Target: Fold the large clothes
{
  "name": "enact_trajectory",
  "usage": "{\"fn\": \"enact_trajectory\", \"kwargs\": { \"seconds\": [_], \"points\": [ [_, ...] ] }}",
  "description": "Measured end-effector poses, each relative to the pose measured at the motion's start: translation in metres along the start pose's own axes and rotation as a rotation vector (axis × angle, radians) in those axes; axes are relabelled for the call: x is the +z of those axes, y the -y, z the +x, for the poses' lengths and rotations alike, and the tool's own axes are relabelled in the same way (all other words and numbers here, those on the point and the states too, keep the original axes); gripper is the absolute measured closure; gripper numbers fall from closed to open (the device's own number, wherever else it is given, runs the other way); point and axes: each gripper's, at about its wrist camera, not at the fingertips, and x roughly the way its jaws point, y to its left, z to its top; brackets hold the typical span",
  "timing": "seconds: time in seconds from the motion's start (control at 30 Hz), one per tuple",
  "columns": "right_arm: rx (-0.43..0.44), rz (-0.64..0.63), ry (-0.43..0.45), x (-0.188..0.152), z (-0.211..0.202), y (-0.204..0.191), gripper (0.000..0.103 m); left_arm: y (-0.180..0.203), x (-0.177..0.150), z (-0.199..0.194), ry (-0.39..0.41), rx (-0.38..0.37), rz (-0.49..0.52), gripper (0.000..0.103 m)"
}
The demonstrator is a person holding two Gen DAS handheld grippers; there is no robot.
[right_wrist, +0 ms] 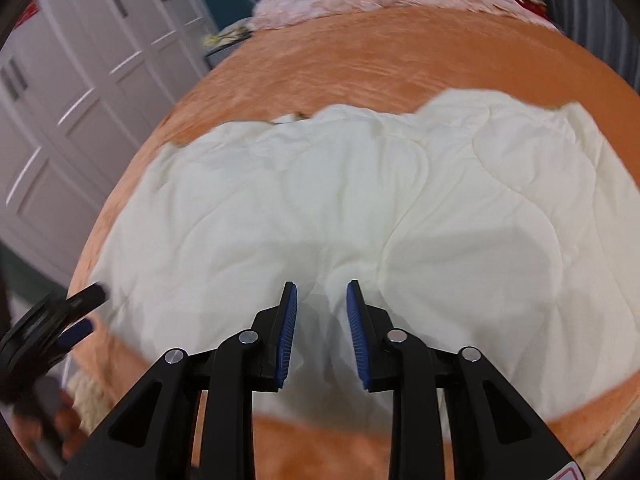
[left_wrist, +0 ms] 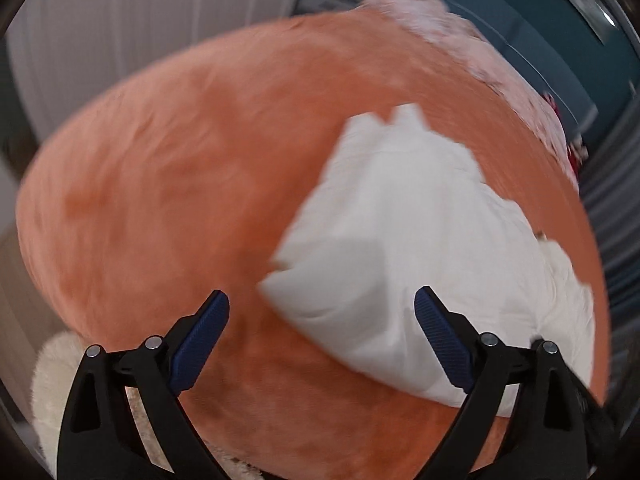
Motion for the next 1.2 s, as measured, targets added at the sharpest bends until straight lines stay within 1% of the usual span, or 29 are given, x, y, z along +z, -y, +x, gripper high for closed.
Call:
{"fn": "enact_trajectory", "kwargs": {
  "seconds": [0.07,0.1,0.13,0.2,0.23,0.27,0.3,0.33,0.37,0.4,0.43,0.47,0.5,0.57,0.63,0.7,0.73,0.83,0.87,0.93,0.97,1.03,1.1,1.17,1.2],
  "points": [
    [0.015,-0.011,-0.019,-0.009,-0.007,-0.006,0.080,-0.011,-0.001,0.013,-0.055,-0.062,-0.055,0.012],
    [0.015,-0.017,-0.036,-0.012,-0.006,-0.006,0.080,-0.012,-0.004,0.023,-0.088,-0.106,-0.090,0.012],
    [0.005,-0.024,-0.041,-0.016,-0.006,-0.007,0.081,-0.011,-0.005,0.028,-0.095,-0.131,-0.100,0.011],
    [-0.002,-0.021,-0.049,-0.020,0.000,-0.005,0.081,-0.001,-0.007,0.031,-0.075,-0.126,-0.074,0.011],
    [0.002,-0.010,-0.054,-0.021,0.002,-0.003,0.081,0.005,-0.006,0.033,-0.074,-0.138,-0.053,0.011],
    [0.010,0.009,-0.061,-0.020,0.005,0.000,0.081,0.010,-0.007,0.034,-0.079,-0.149,-0.042,0.016],
    [0.017,0.029,-0.069,-0.019,0.010,0.004,0.081,0.016,-0.007,0.035,-0.085,-0.158,-0.033,0.025],
    [0.019,0.036,-0.071,-0.019,0.011,0.005,0.081,0.021,-0.006,0.034,-0.087,-0.172,-0.028,0.031],
    [0.022,0.048,-0.071,-0.018,0.013,0.007,0.082,0.026,-0.006,0.031,-0.089,-0.182,-0.027,0.044],
    [0.025,0.055,-0.070,-0.017,0.015,0.008,0.082,0.027,-0.006,0.027,-0.083,-0.186,-0.023,0.060],
    [0.028,0.057,-0.067,-0.017,0.015,0.008,0.082,0.030,-0.006,0.019,-0.063,-0.173,-0.007,0.067],
    [0.033,0.052,-0.066,-0.017,0.014,0.008,0.082,0.034,-0.007,0.009,-0.045,-0.174,0.010,0.078],
    [0.034,0.044,-0.059,-0.016,0.010,0.007,0.083,0.034,-0.006,0.001,-0.035,-0.188,0.015,0.083],
    [0.039,0.043,-0.037,-0.016,-0.003,0.010,0.083,0.033,-0.002,-0.025,-0.005,-0.245,0.019,0.086],
    [0.040,0.035,-0.012,-0.016,-0.017,0.012,0.083,0.034,0.001,-0.050,0.022,-0.281,0.043,0.088],
    [0.033,0.002,0.003,-0.018,-0.030,0.012,0.085,0.041,0.002,-0.076,0.067,-0.295,0.086,0.089],
    [0.038,-0.008,-0.005,-0.020,-0.031,0.010,0.085,0.044,0.002,-0.087,0.086,-0.296,0.101,0.089],
    [0.121,0.014,-0.074,-0.030,-0.019,-0.001,0.085,0.052,0.004,-0.120,0.154,-0.292,0.148,0.089],
    [0.155,0.007,-0.101,-0.036,-0.011,-0.012,0.085,0.059,0.006,-0.127,0.171,-0.286,0.168,0.089],
    [0.203,-0.024,-0.134,-0.041,0.000,-0.031,0.085,0.076,0.004,-0.148,0.211,-0.274,0.246,0.089],
    [0.226,-0.042,-0.140,-0.043,0.006,-0.042,0.086,0.085,0.003,-0.153,0.219,-0.275,0.271,0.089],
    [0.236,-0.050,-0.135,-0.042,0.008,-0.049,0.087,0.100,0.000,-0.159,0.224,-0.284,0.317,0.089],
    [0.254,-0.021,-0.132,-0.038,-0.003,-0.041,0.087,0.120,-0.008,-0.166,0.230,-0.308,0.372,0.089],
    [0.285,0.022,-0.104,-0.033,-0.026,-0.021,0.087,0.142,-0.021,-0.175,0.232,-0.339,0.438,0.089],
    [0.282,0.031,-0.088,-0.033,-0.035,-0.014,0.087,0.151,-0.025,-0.176,0.225,-0.354,0.459,0.089]
  ]
}}
